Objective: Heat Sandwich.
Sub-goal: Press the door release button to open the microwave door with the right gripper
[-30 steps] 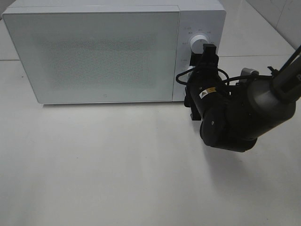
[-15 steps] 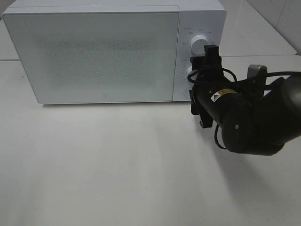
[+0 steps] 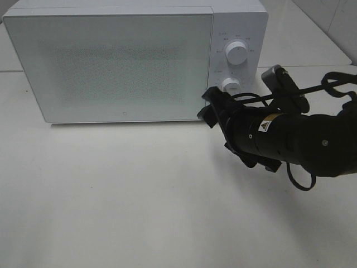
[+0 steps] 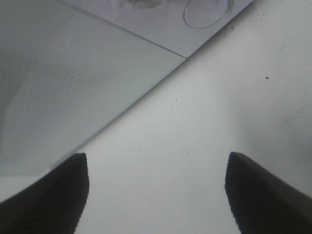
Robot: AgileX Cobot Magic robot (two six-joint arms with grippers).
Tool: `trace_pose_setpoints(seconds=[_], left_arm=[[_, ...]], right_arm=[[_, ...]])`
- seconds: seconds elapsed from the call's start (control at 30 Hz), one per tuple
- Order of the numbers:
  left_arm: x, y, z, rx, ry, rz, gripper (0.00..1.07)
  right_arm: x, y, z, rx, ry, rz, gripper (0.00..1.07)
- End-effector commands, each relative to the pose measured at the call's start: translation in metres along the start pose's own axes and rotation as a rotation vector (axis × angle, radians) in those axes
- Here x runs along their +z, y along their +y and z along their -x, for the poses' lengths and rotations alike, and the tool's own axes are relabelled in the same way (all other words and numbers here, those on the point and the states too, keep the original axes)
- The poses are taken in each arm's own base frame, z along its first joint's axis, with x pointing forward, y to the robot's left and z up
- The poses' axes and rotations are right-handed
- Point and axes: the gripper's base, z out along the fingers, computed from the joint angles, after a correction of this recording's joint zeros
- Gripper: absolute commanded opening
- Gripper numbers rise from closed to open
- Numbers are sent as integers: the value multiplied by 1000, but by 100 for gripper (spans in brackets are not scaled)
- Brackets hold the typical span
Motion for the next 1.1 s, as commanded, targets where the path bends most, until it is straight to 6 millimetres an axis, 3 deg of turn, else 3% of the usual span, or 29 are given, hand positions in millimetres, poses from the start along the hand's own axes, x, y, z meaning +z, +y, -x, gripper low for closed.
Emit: trace_pose_setpoints(seconds=[0.03, 0.37, 0.77, 0.9, 1.07, 1.1], left_arm=[[-3, -1, -2, -11, -27, -5, 101], [-3, -1, -2, -11, -27, -5, 101], [-3, -1, -2, -11, -27, -5, 101], [-3, -1, -2, -11, -27, -5, 101], [-3, -1, -2, -11, -27, -5, 101], [-3, -1, -2, -11, -27, -5, 101]], right_arm=[[-13, 2, -2, -310, 100, -41, 76], [-44, 8, -5, -639, 270, -48, 76], [-85, 6, -9, -885, 497, -52, 76], [-117, 6, -4, -986, 556, -64, 76], [-135, 11, 0, -1010, 584, -64, 76], [-147, 17, 5, -1026, 587, -56, 76]])
